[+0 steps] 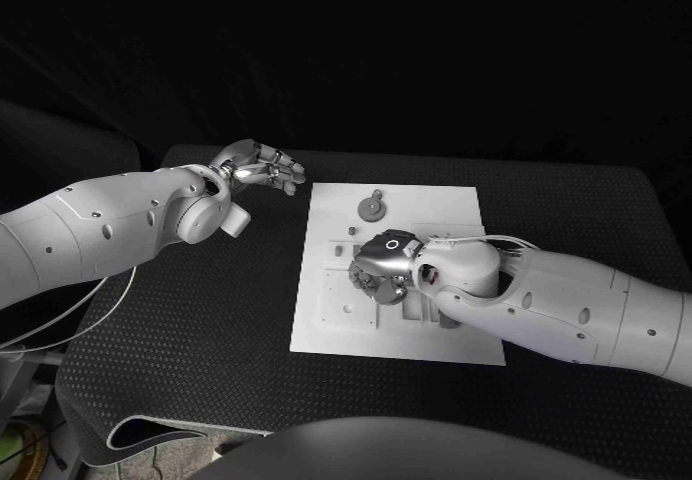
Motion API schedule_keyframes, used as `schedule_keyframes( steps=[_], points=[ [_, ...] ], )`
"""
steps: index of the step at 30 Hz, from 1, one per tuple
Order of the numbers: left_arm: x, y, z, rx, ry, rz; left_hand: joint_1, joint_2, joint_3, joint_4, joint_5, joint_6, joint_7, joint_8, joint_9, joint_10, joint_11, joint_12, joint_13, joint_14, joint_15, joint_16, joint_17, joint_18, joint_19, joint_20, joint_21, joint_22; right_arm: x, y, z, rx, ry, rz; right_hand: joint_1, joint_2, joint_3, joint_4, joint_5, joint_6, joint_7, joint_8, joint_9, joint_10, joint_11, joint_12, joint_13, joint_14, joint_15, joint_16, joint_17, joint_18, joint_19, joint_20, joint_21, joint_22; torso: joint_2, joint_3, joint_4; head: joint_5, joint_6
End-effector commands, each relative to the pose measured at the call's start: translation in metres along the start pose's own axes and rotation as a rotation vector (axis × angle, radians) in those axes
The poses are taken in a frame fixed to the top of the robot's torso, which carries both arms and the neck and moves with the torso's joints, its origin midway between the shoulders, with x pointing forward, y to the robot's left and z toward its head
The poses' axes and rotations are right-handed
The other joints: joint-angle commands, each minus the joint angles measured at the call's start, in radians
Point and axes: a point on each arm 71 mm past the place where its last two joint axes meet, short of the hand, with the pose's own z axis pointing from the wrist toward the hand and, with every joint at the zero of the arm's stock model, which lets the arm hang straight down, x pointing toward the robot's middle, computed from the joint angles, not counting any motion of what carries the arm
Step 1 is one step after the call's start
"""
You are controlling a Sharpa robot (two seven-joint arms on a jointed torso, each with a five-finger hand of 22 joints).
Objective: Assemble the parts on the task board
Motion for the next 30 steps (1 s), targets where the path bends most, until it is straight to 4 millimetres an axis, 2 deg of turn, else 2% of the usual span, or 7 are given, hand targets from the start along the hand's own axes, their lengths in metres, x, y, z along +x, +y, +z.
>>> schedule_keyframes(
  steps=[1, 5, 12, 17, 30],
  points=[
    [0.0021, -0.0019, 0.0009, 0.008, 0.013, -0.010, 0.002, -0.008, -0.006, 0.003, 0.006, -0.010, 0.001, 0.003, -0.002, -0.007, 0.001, 0.001, -0.002, 0.007, 0.003, -0.005, 0.002, 0.000, 0.005, 0.002, -0.004, -0.002, 0.0032, -0.0002, 0.0010, 0.008, 0.026, 0.002, 0.001, -0.021, 0.005, -0.001, 0.006, -0.002, 0.020, -0.011, -0.002, -0.012, 0.010, -0.014, -0.004, -0.006, 0.002, -0.004, 0.001, 0.062, -0.008, -0.003, -0.003, 0.014, 0.000, 0.0000, 0.0003, 0.001, 0.000],
    [0.0016, -0.0018, 0.0006, 0.008, 0.012, -0.010, 0.002, -0.007, -0.006, 0.003, 0.006, -0.010, 0.001, 0.003, -0.002, -0.007, 0.001, 0.001, -0.003, 0.007, 0.003, -0.005, 0.002, 0.000, 0.005, 0.002, -0.004, -0.002, 0.0055, -0.0018, 0.0008, 0.015, 0.034, 0.006, -0.008, -0.039, 0.003, 0.001, 0.006, -0.012, 0.025, -0.018, -0.005, -0.022, 0.015, -0.023, -0.005, -0.013, 0.007, -0.006, 0.003, 0.062, -0.012, 0.002, -0.008, 0.012, 0.000, -0.0001, 0.0008, 0.000, 0.000],
    [0.0017, -0.0016, 0.0005, 0.007, 0.014, -0.011, 0.002, -0.008, -0.006, 0.003, 0.006, -0.011, 0.001, 0.003, -0.002, -0.008, 0.001, 0.001, -0.004, 0.007, 0.003, -0.006, 0.003, 0.000, 0.004, 0.002, -0.004, -0.003, 0.0056, -0.0029, 0.0002, 0.020, 0.026, 0.012, -0.022, -0.058, 0.003, 0.005, 0.006, -0.030, 0.033, -0.031, -0.009, -0.038, 0.022, -0.035, -0.006, -0.020, 0.014, -0.006, 0.007, 0.062, -0.014, 0.007, -0.013, 0.011, 0.000, -0.0003, -0.0003, -0.001, 0.000],
    [0.0018, -0.0007, 0.0002, -0.002, 0.024, -0.013, 0.001, -0.008, -0.006, 0.003, 0.006, -0.012, 0.002, 0.003, -0.003, -0.009, 0.001, 0.001, -0.005, 0.007, 0.003, -0.008, 0.004, 0.000, 0.004, 0.002, -0.005, -0.004, 0.0048, -0.0034, -0.0003, 0.019, 0.011, 0.038, -0.038, -0.077, 0.004, 0.013, 0.006, -0.082, 0.049, -0.061, -0.020, -0.040, 0.029, -0.037, 0.000, -0.025, 0.021, -0.005, 0.010, 0.062, -0.012, 0.011, -0.019, 0.008, 0.000, 0.0005, -0.0006, -0.001, 0.000],
    [0.0008, -0.0003, 0.0001, -0.002, 0.023, -0.013, 0.003, -0.008, -0.006, 0.002, 0.006, -0.011, 0.001, 0.005, -0.003, -0.008, 0.001, 0.003, -0.009, 0.008, 0.003, -0.011, 0.007, 0.000, 0.004, 0.002, -0.004, -0.005, 0.0034, -0.0058, -0.0034, 0.033, -0.018, 0.049, -0.059, -0.129, 0.000, 0.032, 0.006, -0.174, 0.067, -0.115, -0.055, -0.045, 0.043, -0.039, 0.012, -0.026, 0.034, -0.006, 0.013, 0.062, -0.008, 0.010, -0.026, 0.007, 0.000, -0.0002, -0.0002, -0.002, 0.000]
  ],
)
